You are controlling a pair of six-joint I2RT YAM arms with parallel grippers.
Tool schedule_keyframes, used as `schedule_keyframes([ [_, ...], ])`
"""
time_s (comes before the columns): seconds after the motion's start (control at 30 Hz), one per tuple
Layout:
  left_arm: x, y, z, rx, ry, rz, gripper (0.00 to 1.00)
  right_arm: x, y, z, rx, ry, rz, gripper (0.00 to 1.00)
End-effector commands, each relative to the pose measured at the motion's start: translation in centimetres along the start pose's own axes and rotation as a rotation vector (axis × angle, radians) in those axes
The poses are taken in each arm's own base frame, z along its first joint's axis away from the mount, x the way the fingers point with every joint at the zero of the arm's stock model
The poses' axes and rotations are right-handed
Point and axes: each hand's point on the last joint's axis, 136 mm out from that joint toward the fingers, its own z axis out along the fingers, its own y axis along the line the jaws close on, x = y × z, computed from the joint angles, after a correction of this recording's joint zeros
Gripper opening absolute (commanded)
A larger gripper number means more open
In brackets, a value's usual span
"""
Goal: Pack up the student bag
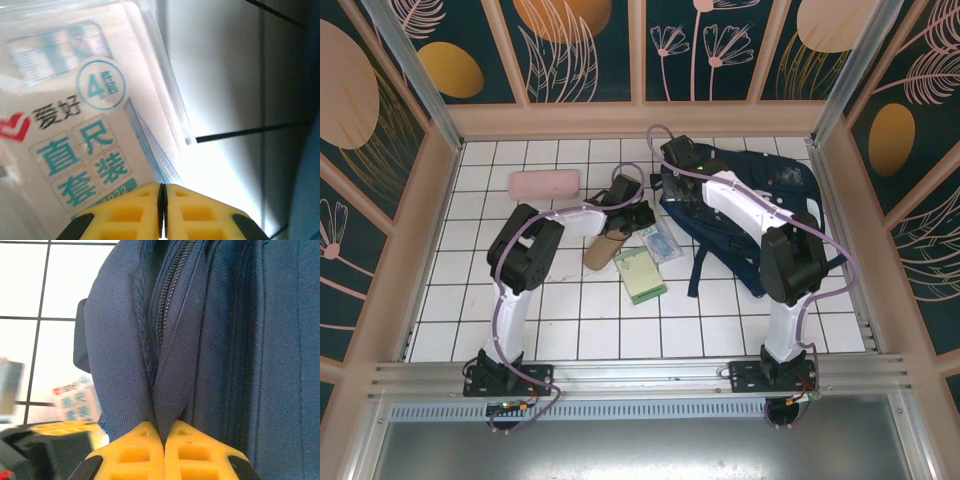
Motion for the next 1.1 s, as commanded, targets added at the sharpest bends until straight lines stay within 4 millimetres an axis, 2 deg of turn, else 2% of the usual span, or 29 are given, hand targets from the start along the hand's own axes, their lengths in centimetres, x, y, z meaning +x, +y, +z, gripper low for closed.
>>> schedule_keyframes([
  [0.0, 0.2, 9.4, -2.2, -0.254, -0.026, -0.122, 0.12, 0.1, 2.1, -0.7, -0.053, -0.015, -0.011, 0.0],
  [0.07, -0.2, 10.8, -3.5, -0.272, -0.048, -0.133, 0.13, 0.5, 2.7, -0.5, -0.062, -0.007, -0.022, 0.0],
  [0.17, -0.5, 11.8, -4.6, -0.286, -0.058, -0.12, 0.14, 1.2, 3.4, 0.1, -0.072, 0.016, -0.037, 0.0],
  [0.33, -1.9, 9.9, -5.5, -0.222, -0.079, -0.085, 0.21, 0.6, 4.5, -0.3, -0.099, 0.002, -0.048, 0.01],
  [0.43, -3.4, 8.1, -6.9, -0.188, -0.123, -0.064, 0.31, 0.0, 5.9, -1.5, -0.15, -0.028, -0.061, 0.23],
  [0.5, -4.3, 7.3, -8.0, -0.172, -0.152, -0.054, 0.38, 0.0, 7.0, -2.1, -0.193, -0.029, -0.062, 0.31],
  [0.63, -5.5, 8.0, -10.1, -0.193, -0.191, -0.081, 0.43, 1.3, 10.2, -2.8, -0.314, -0.017, -0.088, 0.33],
  [0.7, -5.3, 8.4, -10.7, -0.184, -0.196, -0.117, 0.44, 2.4, 11.6, -2.2, -0.366, 0.016, -0.112, 0.34],
  [0.8, -3.9, 8.2, -10.6, -0.121, -0.162, -0.189, 0.44, 3.4, 12.3, -0.7, -0.385, 0.05, -0.131, 0.33],
  [0.97, -0.6, 7.0, -9.7, 0.055, -0.08, -0.359, 0.44, 4.3, 12.6, 2.3, -0.383, 0.086, -0.159, 0.33],
  [1.07, -0.1, 5.7, -9.9, 0.115, -0.074, -0.39, 0.44, 4.5, 12.2, 4.2, -0.385, 0.114, -0.144, 0.34],
])
